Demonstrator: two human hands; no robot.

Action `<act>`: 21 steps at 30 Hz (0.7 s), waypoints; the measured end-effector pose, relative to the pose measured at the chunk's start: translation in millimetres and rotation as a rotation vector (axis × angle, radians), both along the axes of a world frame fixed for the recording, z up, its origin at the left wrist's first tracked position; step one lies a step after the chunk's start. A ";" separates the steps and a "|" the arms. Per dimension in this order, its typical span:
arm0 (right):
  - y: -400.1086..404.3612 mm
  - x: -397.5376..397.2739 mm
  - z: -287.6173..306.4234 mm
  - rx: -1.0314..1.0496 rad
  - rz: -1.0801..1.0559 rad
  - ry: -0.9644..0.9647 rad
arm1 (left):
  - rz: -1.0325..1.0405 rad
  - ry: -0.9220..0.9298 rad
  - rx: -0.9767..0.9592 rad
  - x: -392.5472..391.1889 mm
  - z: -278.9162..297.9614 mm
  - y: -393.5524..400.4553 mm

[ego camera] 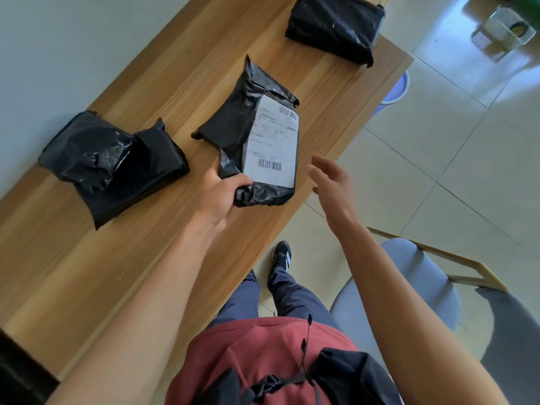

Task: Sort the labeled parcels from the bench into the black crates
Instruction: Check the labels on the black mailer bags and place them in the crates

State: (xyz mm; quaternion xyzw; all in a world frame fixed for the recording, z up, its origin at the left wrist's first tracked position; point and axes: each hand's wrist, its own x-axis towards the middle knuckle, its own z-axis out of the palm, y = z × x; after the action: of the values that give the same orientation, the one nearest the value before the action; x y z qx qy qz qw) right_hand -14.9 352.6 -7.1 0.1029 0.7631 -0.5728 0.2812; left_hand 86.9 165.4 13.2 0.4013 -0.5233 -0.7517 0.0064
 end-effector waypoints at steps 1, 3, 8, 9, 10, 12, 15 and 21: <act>1.8 -1.4 1.6 -0.005 0.012 -0.003 | 0.002 0.030 0.048 2.2 2.9 -2.6; 2.2 -3.8 8.0 -0.057 0.066 -0.038 | -0.004 0.078 0.120 6.2 10.7 -5.4; -10.7 -2.7 36.5 -0.266 0.120 -0.070 | -0.020 0.190 0.221 13.6 26.3 -5.3; -12.6 -2.2 42.7 -0.301 0.104 -0.063 | -0.018 0.203 0.218 14.8 29.5 -4.3; -14.4 -1.8 48.1 -0.325 0.103 -0.052 | -0.017 0.210 0.208 16.0 32.7 -3.2; -17.7 0.4 56.8 -0.353 0.129 -0.027 | -0.019 0.216 0.189 19.5 37.7 -1.6; -21.5 3.8 65.1 -0.381 0.159 -0.012 | -0.002 0.216 0.160 26.0 42.0 -0.6; -24.9 7.5 73.8 -0.409 0.192 0.014 | 0.166 0.102 -0.318 41.9 56.3 2.1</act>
State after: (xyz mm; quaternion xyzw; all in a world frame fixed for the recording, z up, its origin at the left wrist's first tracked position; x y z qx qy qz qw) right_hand -7.4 327.7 66.7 -0.0331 0.6393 -0.6869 0.3440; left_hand 128.8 167.4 69.5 0.3982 -0.5997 -0.6758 0.1582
